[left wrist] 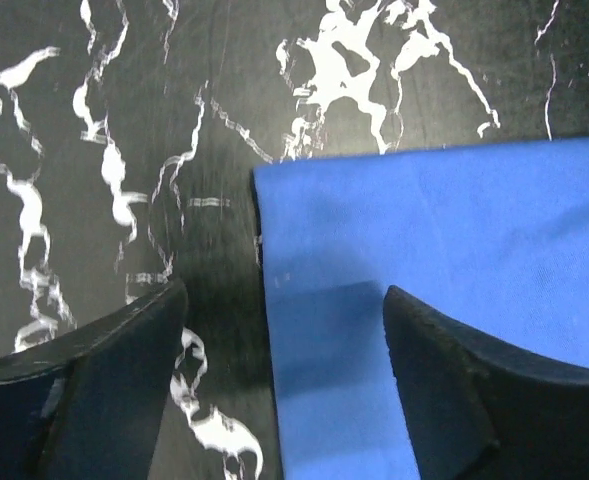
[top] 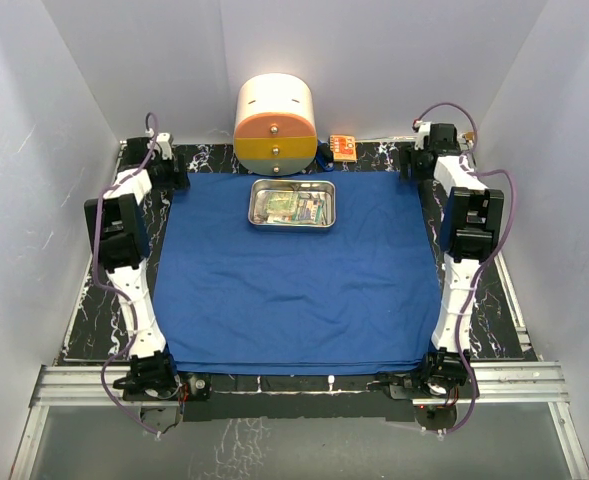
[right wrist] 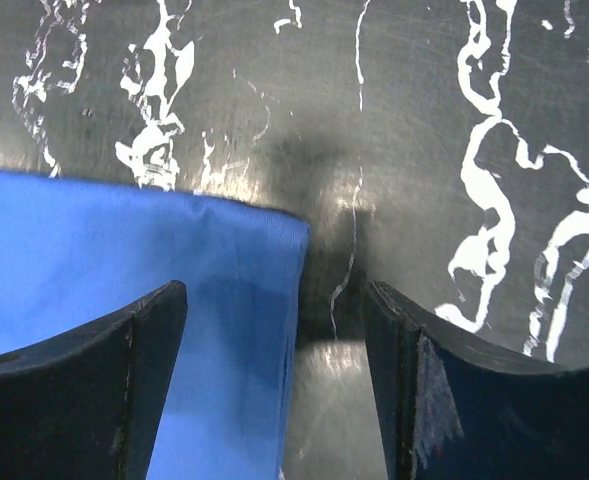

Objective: Open and lay out the surgical kit
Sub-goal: Smooth out the surgical kit at the center of the board.

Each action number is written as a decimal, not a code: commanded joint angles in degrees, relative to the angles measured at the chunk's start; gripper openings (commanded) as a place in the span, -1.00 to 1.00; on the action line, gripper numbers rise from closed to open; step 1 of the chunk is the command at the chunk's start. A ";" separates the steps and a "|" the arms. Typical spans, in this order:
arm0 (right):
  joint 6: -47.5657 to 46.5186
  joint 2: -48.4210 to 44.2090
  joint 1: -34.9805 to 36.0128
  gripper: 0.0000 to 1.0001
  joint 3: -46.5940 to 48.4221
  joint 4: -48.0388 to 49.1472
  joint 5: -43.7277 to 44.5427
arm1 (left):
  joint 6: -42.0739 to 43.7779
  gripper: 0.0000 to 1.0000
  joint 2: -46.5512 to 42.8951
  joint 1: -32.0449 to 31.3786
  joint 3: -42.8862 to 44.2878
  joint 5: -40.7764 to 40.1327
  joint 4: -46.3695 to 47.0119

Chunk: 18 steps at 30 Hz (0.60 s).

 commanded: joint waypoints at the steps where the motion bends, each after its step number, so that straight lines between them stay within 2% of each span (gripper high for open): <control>1: -5.79 -11.60 -0.16 0.44 0.51 -3.65 1.34 | 0.22 0.68 -10.66 0.24 -2.81 -2.84 -2.22; 4: -8.65 -17.53 -0.10 0.48 -3.38 -6.73 -0.94 | 0.21 0.82 -17.48 0.23 -6.09 1.84 -2.71; 10: -18.79 -31.44 0.39 0.48 -17.72 -17.81 -13.78 | 4.52 0.87 -31.73 -4.22 -20.60 17.48 -4.95; 14: -30.43 -45.75 3.98 0.47 -32.06 -24.29 -20.93 | 13.87 0.88 -41.48 -13.73 -31.65 26.69 -8.13; 18: -32.10 -56.11 14.50 0.45 -47.23 -20.69 -19.39 | 23.52 0.87 -48.58 -27.20 -41.12 30.51 -10.81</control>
